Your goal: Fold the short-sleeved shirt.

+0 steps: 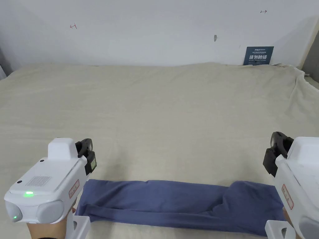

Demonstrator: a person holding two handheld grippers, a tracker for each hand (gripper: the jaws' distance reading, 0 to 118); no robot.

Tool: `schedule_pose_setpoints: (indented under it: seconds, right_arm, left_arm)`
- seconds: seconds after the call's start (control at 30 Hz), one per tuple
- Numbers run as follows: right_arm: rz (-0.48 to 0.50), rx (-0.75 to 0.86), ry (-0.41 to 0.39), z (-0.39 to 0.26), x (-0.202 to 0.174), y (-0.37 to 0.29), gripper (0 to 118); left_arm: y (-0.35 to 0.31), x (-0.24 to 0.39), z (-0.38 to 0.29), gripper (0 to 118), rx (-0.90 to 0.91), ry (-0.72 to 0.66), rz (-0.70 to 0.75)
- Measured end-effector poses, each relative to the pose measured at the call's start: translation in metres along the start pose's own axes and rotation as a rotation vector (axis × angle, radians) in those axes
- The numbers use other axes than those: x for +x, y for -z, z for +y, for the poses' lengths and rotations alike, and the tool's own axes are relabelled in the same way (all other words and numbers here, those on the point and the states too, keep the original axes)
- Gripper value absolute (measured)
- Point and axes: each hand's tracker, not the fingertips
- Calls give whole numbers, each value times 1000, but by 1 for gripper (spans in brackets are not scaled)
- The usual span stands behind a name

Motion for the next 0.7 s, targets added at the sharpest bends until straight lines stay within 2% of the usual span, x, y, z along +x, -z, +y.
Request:
schedule_pose_setpoints:
  seconds: [0.2, 0.4, 0.7]
  right_arm:
    - [9, -17, -12, -1, -5, 7, 0]
    - [13, -40, -25, -3, -11, 16, 0]
    - [11, -86, -43, -13, -21, 31, 0]
  left_arm:
    - [17, -25, -1, 0, -130, -140, -99]
    - [48, -72, -10, 0, -294, -347, -251]
    - [100, -136, -50, 0, -572, -452, -273]
